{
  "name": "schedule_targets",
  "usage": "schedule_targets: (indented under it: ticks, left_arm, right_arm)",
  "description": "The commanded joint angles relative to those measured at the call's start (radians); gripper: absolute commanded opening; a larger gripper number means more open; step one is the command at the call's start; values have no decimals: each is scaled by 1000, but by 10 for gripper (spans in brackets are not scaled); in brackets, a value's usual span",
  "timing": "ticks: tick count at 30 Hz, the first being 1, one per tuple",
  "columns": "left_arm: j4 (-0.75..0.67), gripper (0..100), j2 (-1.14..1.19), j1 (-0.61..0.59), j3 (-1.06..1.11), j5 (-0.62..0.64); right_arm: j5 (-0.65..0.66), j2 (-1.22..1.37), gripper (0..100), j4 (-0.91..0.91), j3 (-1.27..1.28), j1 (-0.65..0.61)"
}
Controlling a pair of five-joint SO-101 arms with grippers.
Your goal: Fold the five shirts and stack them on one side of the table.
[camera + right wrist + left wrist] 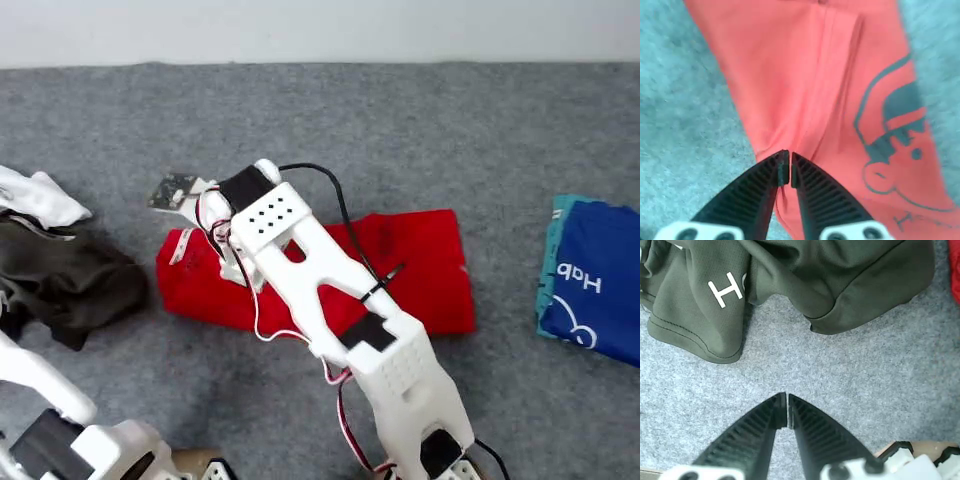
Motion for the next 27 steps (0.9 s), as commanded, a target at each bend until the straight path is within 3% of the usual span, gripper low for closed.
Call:
schedule_targets:
  ticks: [1,7,14,21,27]
  left_arm:
    - [-11,19,-9,3,-12,-8]
    - [-11,19,-11,2,-12,-8]
    - [-11,19,-11,2,-12,-8]
    - [-15,19,-11,0,-12,-8]
    - [-14,19,-11,-2,-35,-8]
  right_arm:
    - [-5,58,9,35,-46,65]
    - [-5,171,9,38,-54,130]
    - [-21,-48,9,39,-48,137]
    - [-133,-180,17,48,-23,309]
    - [-161,-277,225,47,233,472]
